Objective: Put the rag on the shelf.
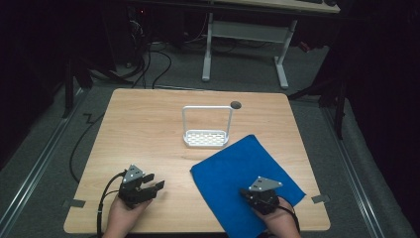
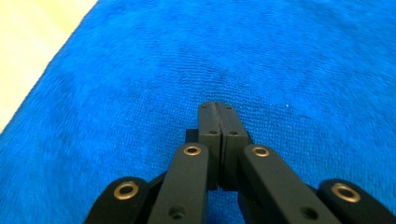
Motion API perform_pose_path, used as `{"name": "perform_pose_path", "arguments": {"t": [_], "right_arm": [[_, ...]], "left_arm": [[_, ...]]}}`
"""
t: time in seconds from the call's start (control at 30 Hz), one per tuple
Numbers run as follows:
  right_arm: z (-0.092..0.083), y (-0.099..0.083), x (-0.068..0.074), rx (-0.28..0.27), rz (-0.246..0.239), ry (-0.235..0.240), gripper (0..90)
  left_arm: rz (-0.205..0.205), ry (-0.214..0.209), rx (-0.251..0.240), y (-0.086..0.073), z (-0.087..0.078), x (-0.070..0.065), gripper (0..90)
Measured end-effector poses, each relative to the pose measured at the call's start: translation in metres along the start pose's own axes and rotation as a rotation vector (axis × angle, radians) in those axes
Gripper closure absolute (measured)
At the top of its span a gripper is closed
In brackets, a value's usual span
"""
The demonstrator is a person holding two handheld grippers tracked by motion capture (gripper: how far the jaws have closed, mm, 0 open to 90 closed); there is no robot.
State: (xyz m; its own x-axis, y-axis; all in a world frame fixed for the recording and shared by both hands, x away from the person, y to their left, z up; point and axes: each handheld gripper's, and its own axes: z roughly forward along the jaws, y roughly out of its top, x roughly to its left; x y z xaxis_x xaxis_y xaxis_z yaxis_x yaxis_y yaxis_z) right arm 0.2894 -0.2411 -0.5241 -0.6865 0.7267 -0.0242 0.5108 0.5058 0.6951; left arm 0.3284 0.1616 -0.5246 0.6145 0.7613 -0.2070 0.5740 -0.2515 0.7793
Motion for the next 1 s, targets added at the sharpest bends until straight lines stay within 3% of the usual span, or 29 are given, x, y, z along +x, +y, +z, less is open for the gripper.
{"name": "perform_pose_path", "arguments": {"t": [0.07,0.1,0.13,0.17,0.2,0.23,0.27,0.3,0.33,0.37,0.4,0.43,0.47,0.53,0.57,0.67,0.73,0.83,0.87,1.0], "right_arm": [[0.003,0.003,0.005,0.001,-0.016,0.013,90.0],[0.01,0.009,0.018,-0.008,-0.038,0.058,90.0],[0.013,0.012,0.023,-0.01,-0.055,0.076,90.0],[0.013,0.012,0.023,-0.01,-0.055,0.076,90.0],[0.016,0.017,0.03,-0.016,-0.072,0.119,90.0],[0.016,0.017,0.03,-0.016,-0.072,0.119,90.0],[0.014,0.021,0.032,-0.04,-0.097,0.108,90.0],[0.011,0.021,0.031,-0.058,-0.096,0.092,90.0],[0.007,0.021,0.027,-0.071,-0.08,0.077,90.0],[0.005,0.021,0.024,-0.08,-0.068,0.064,90.0],[0.002,0.018,0.017,-0.088,-0.048,0.042,90.0],[-0.001,0.016,0.011,-0.096,-0.032,0.026,90.0],[-0.001,0.016,0.011,-0.096,-0.032,0.026,90.0],[-0.009,0.011,-0.003,-0.118,0.012,-0.022,90.0],[-0.009,0.011,-0.003,-0.118,0.012,-0.022,90.0],[-0.016,0.006,-0.018,-0.132,0.045,-0.083,90.0],[-0.016,0.005,-0.021,-0.133,0.055,-0.09,90.0],[-0.017,0.008,-0.029,-0.143,0.08,-0.112,90.0],[-0.014,0.013,-0.034,-0.145,0.082,-0.124,90.0],[0.004,0.027,-0.048,-0.108,0.081,-0.145,90.0]], "left_arm": [[0.008,-0.018,0.003,0.001,0.002,-0.006,47.0],[0.017,-0.032,0.008,0.002,0.003,-0.011,47.2],[0.041,-0.07,0.015,0.004,0.008,-0.024,47.7],[0.041,-0.07,0.015,0.004,0.008,-0.024,47.9],[0.05,-0.124,0.03,0.005,0.014,-0.04,48.8],[0.05,-0.124,0.03,0.005,0.014,-0.04,49.4],[0.068,-0.174,0.064,0.005,0.021,-0.056,50.2],[0.074,-0.2,0.082,0.005,0.024,-0.064,51.3],[0.074,-0.2,0.082,0.005,0.024,-0.064,51.7],[0.091,-0.253,0.11,0.004,0.03,-0.08,52.0],[0.091,-0.253,0.11,0.004,0.03,-0.08,52.0],[0.135,-0.268,0.136,0.002,0.036,-0.094,52.0],[0.135,-0.268,0.136,0.002,0.036,-0.094,52.1],[0.195,-0.245,0.158,0.0,0.042,-0.106,52.3],[0.195,-0.245,0.158,0.0,0.042,-0.106,53.2],[0.193,-0.216,0.155,0.001,0.042,-0.101,55.1],[0.194,-0.21,0.154,0.001,0.041,-0.099,55.3],[0.164,-0.188,0.143,0.0,0.037,-0.087,55.6],[0.14,-0.173,0.137,0.0,0.034,-0.078,55.8],[0.105,-0.146,0.127,0.0,0.029,-0.062,56.4]]}}
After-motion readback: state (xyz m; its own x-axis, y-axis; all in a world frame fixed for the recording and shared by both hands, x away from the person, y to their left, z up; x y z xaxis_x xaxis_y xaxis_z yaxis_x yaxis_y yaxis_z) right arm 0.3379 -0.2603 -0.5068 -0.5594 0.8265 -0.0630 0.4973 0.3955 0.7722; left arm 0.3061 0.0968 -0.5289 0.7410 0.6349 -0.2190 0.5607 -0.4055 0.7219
